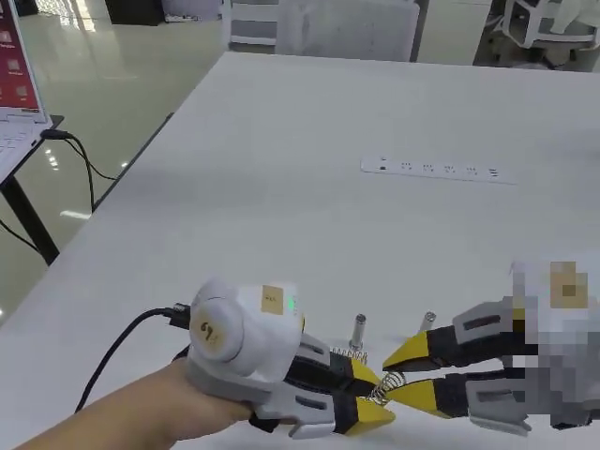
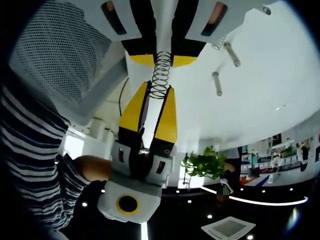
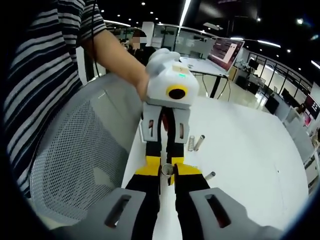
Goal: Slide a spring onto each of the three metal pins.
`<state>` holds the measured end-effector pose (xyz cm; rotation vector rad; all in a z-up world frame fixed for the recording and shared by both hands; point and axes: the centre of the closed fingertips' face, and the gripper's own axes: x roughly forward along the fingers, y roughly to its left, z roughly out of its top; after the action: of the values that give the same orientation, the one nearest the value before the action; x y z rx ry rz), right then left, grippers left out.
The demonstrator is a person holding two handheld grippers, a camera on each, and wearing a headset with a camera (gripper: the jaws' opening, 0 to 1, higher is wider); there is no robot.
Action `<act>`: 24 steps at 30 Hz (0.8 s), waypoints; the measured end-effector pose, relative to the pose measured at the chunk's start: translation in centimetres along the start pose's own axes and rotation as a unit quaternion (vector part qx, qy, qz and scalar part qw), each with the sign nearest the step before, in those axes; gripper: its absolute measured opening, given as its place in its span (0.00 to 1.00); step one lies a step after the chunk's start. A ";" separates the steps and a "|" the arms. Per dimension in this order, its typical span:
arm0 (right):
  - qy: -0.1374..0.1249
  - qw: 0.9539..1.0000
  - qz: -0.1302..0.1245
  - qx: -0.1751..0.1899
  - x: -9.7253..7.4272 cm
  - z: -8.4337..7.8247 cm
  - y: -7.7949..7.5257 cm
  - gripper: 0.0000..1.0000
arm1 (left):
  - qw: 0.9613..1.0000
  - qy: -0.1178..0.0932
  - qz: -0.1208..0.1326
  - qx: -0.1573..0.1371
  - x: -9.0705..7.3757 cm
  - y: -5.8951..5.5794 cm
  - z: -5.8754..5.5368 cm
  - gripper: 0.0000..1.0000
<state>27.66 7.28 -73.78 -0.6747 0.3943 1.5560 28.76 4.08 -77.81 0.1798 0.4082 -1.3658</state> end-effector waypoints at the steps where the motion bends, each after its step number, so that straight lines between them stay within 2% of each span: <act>1: -0.002 1.000 -0.002 -0.001 0.1 0.1 -0.1 0.07 | 1.000 0.001 0.001 0.001 0.1 0.0 0.0 0.02; 10: -0.023 1.000 -0.021 -0.004 0.7 0.5 -0.1 0.07 | 1.000 0.006 0.004 0.003 0.1 0.1 -0.1 0.02; 14: -0.019 1.000 -0.021 -0.007 0.7 0.4 0.0 0.07 | 1.000 0.010 0.005 -0.003 0.1 0.0 -0.3 0.03; 18: -0.013 1.000 -0.017 -0.010 0.7 0.3 0.1 0.07 | 1.000 0.012 0.009 0.006 0.2 -0.1 -0.4 0.03; 24: -0.010 1.000 -0.019 -0.016 0.7 0.4 0.0 0.07 | 1.000 0.008 0.015 -0.001 0.1 0.1 -0.3 0.03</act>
<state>27.63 8.13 -73.90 -0.6866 0.3410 1.5348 28.77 4.14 -78.14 0.1940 0.4188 -1.3358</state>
